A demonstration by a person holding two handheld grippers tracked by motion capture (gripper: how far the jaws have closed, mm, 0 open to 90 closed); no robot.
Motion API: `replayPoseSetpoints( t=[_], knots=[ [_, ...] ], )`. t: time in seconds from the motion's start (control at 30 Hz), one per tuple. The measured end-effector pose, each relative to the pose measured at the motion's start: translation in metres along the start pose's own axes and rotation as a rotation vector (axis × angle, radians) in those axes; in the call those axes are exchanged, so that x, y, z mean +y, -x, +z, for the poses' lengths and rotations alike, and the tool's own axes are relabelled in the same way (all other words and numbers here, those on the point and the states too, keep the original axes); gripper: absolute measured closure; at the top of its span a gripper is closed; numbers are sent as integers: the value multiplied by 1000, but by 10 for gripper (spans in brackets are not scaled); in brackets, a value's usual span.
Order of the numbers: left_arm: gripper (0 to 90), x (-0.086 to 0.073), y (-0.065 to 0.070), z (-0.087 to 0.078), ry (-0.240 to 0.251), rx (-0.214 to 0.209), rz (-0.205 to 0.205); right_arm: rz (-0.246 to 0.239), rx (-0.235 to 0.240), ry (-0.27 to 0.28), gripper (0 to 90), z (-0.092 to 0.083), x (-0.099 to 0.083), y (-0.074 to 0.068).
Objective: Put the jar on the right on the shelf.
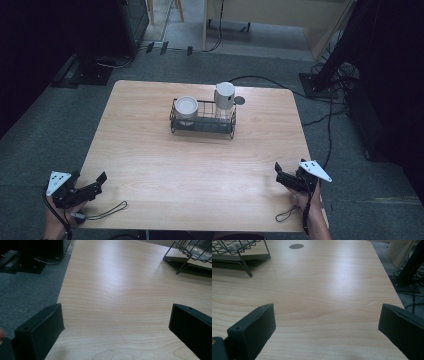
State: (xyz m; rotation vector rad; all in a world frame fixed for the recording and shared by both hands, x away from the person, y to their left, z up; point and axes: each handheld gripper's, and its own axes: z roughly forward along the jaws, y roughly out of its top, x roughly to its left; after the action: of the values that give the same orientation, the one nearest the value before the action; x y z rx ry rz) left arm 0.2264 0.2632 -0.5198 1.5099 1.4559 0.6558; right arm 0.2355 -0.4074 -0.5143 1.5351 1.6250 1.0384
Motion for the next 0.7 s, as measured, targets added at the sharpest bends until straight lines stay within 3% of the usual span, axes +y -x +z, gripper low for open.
replayPoseSetpoints(
  t=[0.7],
  knots=[
    [0, 0, 0, 0, 1, 3, -1, -4, -41, -11, 7, -27, -13, 16]
  ],
)
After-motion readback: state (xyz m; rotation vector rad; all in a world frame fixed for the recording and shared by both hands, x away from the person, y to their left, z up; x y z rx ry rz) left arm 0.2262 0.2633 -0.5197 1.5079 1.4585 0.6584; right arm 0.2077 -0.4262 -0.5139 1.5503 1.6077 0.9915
